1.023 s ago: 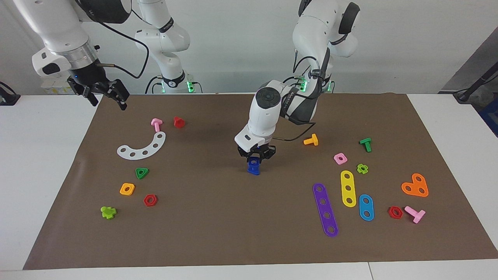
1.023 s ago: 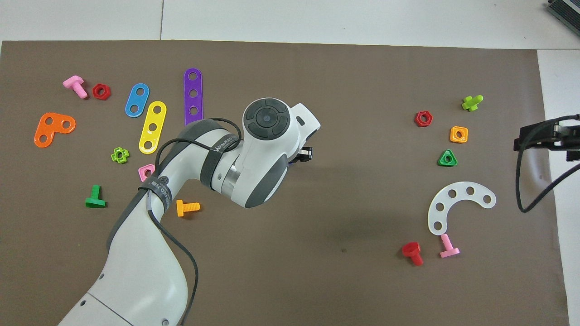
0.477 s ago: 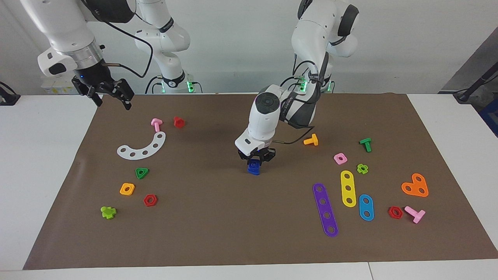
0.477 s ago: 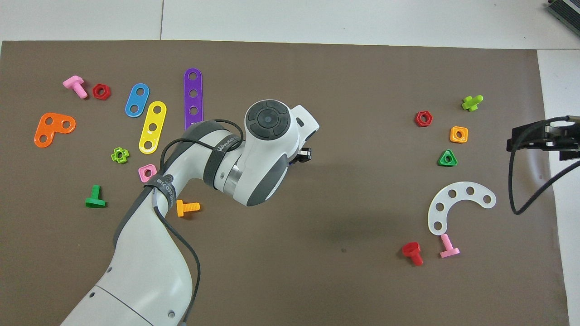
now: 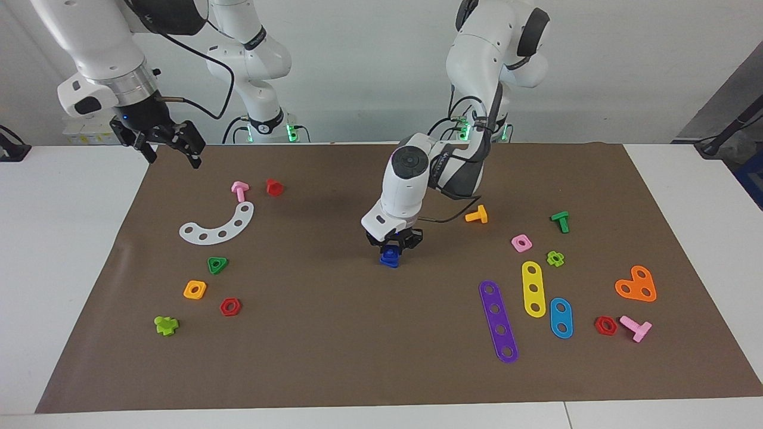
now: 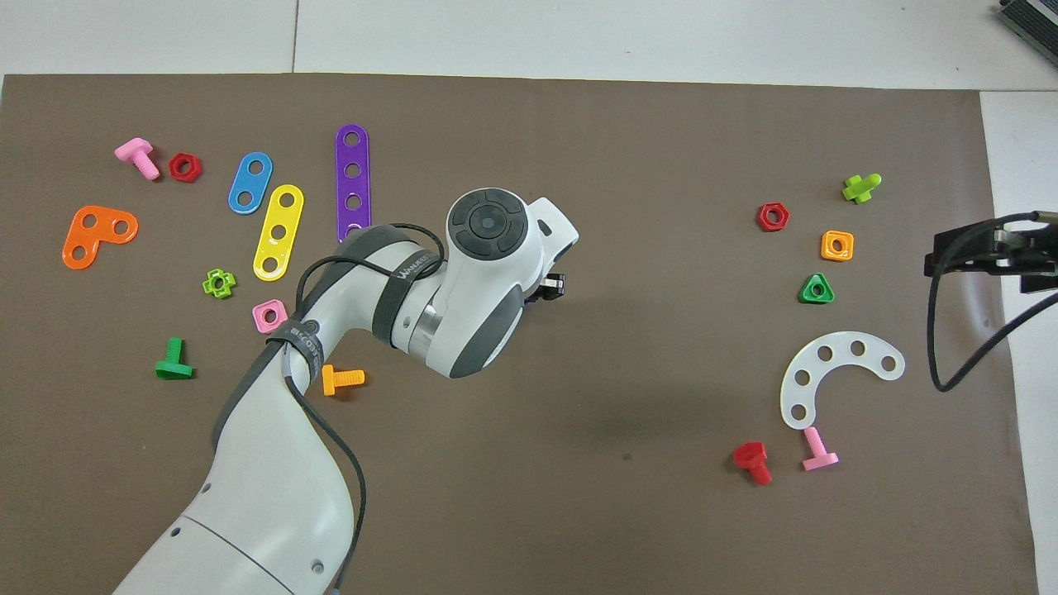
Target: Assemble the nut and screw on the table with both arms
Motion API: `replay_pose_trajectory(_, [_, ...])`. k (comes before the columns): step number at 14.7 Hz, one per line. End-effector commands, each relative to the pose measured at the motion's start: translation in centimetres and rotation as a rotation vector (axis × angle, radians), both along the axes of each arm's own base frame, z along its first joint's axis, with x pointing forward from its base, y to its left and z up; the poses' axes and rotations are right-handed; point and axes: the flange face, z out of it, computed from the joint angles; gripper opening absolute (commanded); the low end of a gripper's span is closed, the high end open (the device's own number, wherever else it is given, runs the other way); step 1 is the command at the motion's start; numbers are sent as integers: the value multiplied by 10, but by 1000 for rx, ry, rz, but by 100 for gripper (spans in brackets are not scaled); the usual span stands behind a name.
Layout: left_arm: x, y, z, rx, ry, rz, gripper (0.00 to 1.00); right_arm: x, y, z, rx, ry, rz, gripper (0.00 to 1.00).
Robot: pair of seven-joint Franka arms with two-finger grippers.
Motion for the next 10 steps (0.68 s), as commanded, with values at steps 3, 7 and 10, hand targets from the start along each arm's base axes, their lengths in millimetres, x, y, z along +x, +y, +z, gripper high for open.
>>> replay_pose_trajectory(3, [-1,-1,0,-13,-18,15,86,-6,-1,2,14,-1,12,100])
replay_pose_trajectory(7, [0,-3,7,-13,-11,20,100,-6,-1,1,14,0,12,100])
replay_pose_trajectory(10, [13,11,34,22,40,40,100,-6,-1,1,14,0,12,100])
